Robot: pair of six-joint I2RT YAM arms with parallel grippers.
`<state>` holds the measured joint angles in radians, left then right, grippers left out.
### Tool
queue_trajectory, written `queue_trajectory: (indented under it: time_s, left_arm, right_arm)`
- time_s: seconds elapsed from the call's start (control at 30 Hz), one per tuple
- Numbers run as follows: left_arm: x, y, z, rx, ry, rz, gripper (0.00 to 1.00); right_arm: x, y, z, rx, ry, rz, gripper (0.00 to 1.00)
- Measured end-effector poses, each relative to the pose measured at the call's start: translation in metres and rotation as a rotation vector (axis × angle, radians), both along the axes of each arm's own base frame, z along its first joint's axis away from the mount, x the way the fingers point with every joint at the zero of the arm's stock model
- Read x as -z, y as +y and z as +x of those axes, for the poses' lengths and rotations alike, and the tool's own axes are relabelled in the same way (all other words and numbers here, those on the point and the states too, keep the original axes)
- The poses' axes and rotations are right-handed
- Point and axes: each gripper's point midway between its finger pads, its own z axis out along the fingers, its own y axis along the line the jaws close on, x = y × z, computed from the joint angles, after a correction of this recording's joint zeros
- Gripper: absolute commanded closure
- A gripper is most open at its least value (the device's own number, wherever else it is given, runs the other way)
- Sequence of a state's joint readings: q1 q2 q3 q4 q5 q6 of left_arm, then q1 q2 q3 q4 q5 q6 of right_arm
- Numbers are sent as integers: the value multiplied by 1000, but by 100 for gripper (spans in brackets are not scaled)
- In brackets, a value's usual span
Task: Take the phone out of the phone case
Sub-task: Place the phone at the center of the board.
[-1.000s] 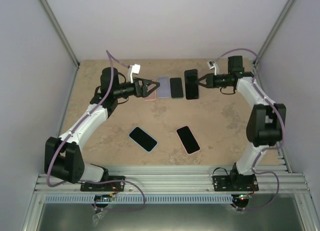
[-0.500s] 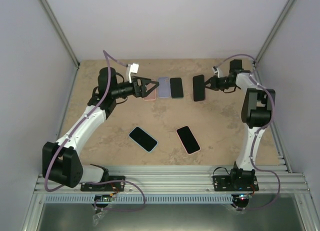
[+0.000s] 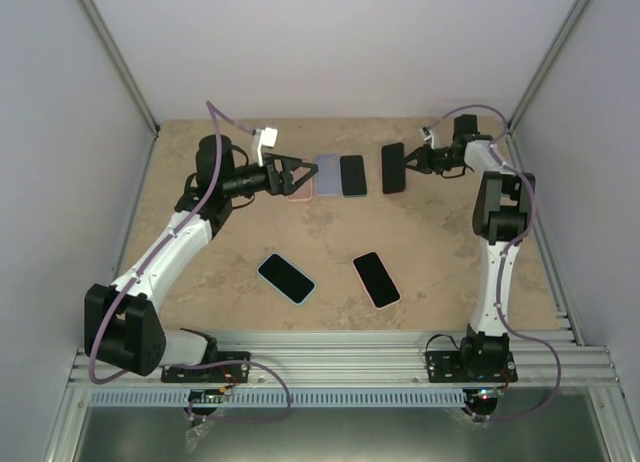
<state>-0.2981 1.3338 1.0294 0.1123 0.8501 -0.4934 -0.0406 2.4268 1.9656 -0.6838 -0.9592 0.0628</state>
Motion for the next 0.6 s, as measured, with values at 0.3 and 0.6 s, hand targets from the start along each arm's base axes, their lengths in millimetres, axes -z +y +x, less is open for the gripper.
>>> queue_trajectory:
  time_s: [0.3, 0.6]
  left_arm:
    - [1, 0, 0, 0, 3, 1, 1]
    - [9, -1, 5, -3, 25, 7, 1]
  right_arm:
    - [12, 8, 4, -11, 40, 95, 95]
    - [22, 20, 7, -26, 94, 169, 89]
